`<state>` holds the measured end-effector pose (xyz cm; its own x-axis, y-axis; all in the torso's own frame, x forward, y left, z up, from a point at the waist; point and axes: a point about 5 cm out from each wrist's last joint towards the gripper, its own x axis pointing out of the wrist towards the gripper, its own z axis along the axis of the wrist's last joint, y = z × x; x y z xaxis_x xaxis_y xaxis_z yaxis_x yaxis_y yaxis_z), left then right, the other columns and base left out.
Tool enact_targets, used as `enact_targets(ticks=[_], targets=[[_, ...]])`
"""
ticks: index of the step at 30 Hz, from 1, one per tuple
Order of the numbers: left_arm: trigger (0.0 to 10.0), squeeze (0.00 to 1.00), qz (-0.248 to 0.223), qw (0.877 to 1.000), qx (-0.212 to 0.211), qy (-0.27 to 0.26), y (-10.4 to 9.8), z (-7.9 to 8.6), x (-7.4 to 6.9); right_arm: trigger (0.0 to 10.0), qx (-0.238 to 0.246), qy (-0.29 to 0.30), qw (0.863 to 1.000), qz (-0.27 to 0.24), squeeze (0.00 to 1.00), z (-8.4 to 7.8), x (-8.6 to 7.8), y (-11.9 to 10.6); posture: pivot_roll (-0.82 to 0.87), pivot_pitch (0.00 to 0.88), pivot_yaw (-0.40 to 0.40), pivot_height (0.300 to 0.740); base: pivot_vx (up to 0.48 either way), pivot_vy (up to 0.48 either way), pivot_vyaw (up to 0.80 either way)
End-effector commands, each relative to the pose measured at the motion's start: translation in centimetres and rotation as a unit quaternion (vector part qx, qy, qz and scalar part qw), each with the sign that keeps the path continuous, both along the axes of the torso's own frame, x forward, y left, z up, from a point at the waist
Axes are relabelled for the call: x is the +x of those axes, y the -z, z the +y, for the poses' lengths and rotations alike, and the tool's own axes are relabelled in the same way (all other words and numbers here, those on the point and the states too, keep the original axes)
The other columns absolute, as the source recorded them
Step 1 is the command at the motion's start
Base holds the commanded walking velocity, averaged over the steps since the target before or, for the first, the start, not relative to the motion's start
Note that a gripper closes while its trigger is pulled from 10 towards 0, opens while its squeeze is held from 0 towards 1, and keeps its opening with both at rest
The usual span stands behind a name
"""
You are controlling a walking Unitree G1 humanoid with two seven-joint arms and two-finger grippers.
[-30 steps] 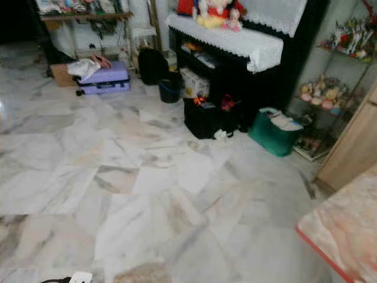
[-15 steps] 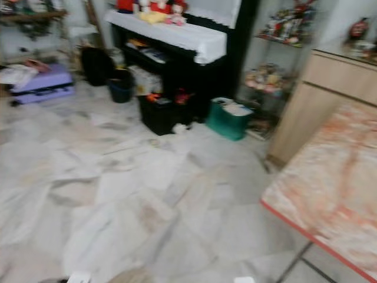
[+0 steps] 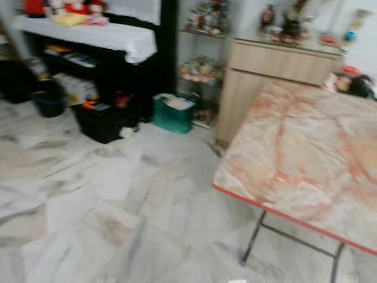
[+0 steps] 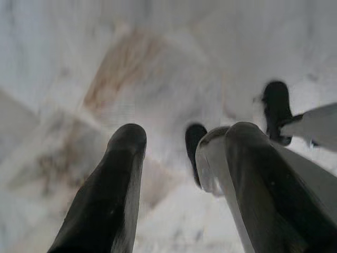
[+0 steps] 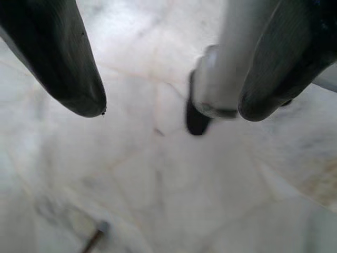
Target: Hang hanger
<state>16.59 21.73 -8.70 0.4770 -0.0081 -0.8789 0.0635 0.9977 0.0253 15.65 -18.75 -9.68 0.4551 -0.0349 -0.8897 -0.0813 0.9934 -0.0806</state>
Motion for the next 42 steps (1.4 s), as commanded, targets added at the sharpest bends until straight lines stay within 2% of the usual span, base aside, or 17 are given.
enact_targets(ticks=[1, 18, 25, 30, 37, 42], targets=[[10.0, 0.00, -0.012, 0.995, 0.032, -0.098, 0.5, 2.5, -3.0, 10.0, 0.058, 0.179, 0.979, -0.074, 0.00, -6.0, 0.2, -1.5, 0.21, 0.003, -0.042, 0.740, 0.000, 0.000, -0.79], [10.0, 0.00, -0.004, 0.994, 0.028, -0.105, 0.8, 2.2, -3.7, 10.0, 0.056, 0.171, 0.981, -0.072, 0.00, -6.1, -0.1, -1.4, 0.21, 0.036, -0.039, 0.740, 0.000, 0.000, -0.78], [10.0, 0.00, -0.007, 0.994, 0.029, -0.107, 0.9, 2.2, -3.7, 10.0, 0.060, 0.189, 0.976, -0.087, 0.00, -6.0, -0.1, -1.5, 0.21, 0.036, -0.036, 0.740, 0.000, 0.000, 0.00], [10.0, 0.00, -0.009, 0.996, 0.031, -0.084, 0.9, 1.6, -3.3, 10.0, 0.059, 0.181, 0.978, -0.086, 0.00, -6.0, 0.0, -1.5, 0.22, 0.023, -0.036, 0.740, 0.000, 0.000, 0.00], [10.0, 0.00, -0.012, 0.997, 0.020, -0.076, 1.1, -1.1, -2.4, 10.0, 0.060, 0.182, 0.978, -0.087, 0.00, -6.1, -0.1, -1.5, 0.23, 0.013, -0.041, 0.740, 0.000, -0.453, 0.00], [10.0, 0.00, -0.011, 0.997, 0.018, -0.069, 1.1, -1.8, -2.0, 10.0, 0.060, 0.180, 0.978, -0.085, 0.00, -6.1, -0.1, -1.5, 0.22, 0.007, -0.039, 0.740, 0.000, -0.480, 0.00]])
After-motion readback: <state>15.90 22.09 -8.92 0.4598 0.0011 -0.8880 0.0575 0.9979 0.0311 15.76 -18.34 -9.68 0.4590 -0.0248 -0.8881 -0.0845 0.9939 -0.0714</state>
